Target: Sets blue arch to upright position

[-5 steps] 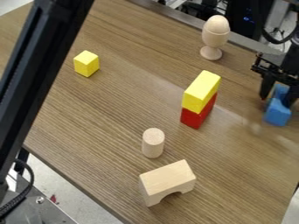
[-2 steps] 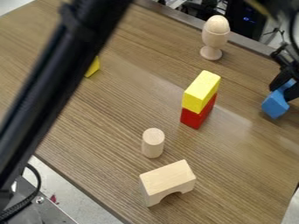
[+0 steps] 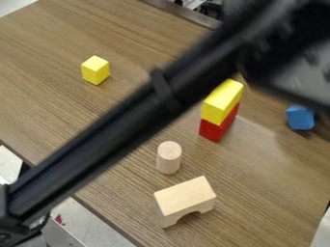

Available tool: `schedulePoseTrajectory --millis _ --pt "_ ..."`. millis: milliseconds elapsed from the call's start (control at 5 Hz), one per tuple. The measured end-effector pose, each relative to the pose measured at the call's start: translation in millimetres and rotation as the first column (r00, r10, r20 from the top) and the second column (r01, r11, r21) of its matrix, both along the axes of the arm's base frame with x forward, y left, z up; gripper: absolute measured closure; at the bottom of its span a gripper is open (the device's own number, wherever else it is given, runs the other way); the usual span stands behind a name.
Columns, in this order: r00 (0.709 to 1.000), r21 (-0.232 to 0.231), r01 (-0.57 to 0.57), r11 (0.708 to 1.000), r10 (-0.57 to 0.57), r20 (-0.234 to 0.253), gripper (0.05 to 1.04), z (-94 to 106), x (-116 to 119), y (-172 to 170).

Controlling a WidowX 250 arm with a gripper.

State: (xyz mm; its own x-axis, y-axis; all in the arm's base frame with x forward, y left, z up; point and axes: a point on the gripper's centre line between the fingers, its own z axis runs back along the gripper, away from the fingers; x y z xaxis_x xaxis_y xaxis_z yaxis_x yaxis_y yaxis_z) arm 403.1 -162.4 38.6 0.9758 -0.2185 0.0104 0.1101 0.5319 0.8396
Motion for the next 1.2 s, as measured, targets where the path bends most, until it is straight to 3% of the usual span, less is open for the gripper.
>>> schedulePoseTrajectory --millis 200,400,600,800,1000,1200 --pt "1.0 0.086 -0.008 0.996 0.005 0.029 0.837 -1.8 -0.1 0.9" --pt "0.999 0.09 -0.019 0.996 0.017 0.028 0.787 -2.2 -0.5 1.4" --pt "0.997 0.015 -0.076 0.997 0.076 -0.003 0.516 -5.5 -1.8 4.0" --pt "0.99 -0.095 -0.13 0.987 0.124 -0.073 0.224 -8.4 -2.8 3.1" --pt "0.975 -0.286 -0.186 0.94 0.141 -0.173 0.092 -6.6 -5.1 -2.6" --pt "0.965 -0.393 -0.226 0.891 0.15 -0.215 0.092 -6.6 -4.1 -1.4"
